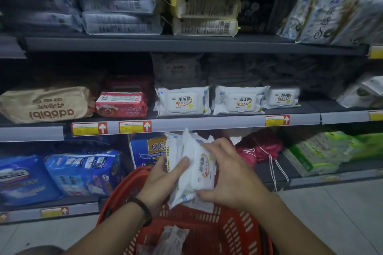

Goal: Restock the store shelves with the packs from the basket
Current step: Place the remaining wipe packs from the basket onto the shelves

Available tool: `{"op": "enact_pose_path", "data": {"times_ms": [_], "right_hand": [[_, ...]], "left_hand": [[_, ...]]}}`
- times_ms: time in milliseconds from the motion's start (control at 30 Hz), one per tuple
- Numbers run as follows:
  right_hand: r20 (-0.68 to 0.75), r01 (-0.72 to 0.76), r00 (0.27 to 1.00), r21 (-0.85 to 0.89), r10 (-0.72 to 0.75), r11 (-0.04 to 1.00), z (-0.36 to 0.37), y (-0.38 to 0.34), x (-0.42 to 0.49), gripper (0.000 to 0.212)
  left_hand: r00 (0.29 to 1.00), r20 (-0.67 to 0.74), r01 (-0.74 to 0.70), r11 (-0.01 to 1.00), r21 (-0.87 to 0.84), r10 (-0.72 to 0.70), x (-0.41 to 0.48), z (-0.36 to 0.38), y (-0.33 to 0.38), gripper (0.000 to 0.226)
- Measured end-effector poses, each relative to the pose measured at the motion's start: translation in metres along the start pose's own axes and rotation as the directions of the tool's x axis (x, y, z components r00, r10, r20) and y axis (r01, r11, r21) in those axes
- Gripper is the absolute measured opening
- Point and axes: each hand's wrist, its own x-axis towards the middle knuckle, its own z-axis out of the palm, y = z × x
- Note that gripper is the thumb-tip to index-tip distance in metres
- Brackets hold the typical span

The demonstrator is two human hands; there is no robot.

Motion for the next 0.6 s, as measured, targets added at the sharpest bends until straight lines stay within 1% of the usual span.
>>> {"op": "enact_pose_path", "data": {"times_ms": [67,133,200,267,400,500,600], "right_hand": [[-0.148,-0.081,0.985,0.075,0.092,0.994,-0.003,0.007,0.002,0.098],[-0.298,-0.161,0.932,0.166,0.205,0.973,-0.004,0.018,0.004,0.091],[-0.375,-0.231,0.873,0.245,0.311,0.942,-0.005,0.027,0.007,0.085],[-0.365,-0.288,0.836,0.343,0.410,0.894,-0.006,0.032,0.009,0.084],[-0.333,-0.335,0.784,0.484,0.524,0.808,-0.003,0.036,0.013,0.086],[-0.330,-0.358,0.750,0.526,0.573,0.772,-0.001,0.037,0.014,0.085],[-0.335,-0.378,0.716,0.552,0.613,0.743,-0.004,0.037,0.014,0.089]], "left_hand": [[1.000,-0.013,-0.016,1.000,-0.007,0.016,0.001,0.001,0.004,0.042],[1.000,-0.018,-0.015,0.997,-0.071,0.013,0.002,-0.001,0.009,0.033],[1.000,0.004,0.014,0.988,-0.155,-0.014,0.003,-0.004,0.013,0.034],[0.999,0.026,0.050,0.974,-0.222,-0.046,0.004,-0.006,0.017,0.033],[0.997,0.019,0.077,0.943,-0.325,-0.075,0.002,-0.004,0.021,0.032],[0.998,-0.013,0.059,0.951,-0.304,-0.067,0.002,-0.001,0.023,0.031],[0.999,0.019,0.036,0.975,-0.220,-0.033,0.001,0.002,0.021,0.032]]}}
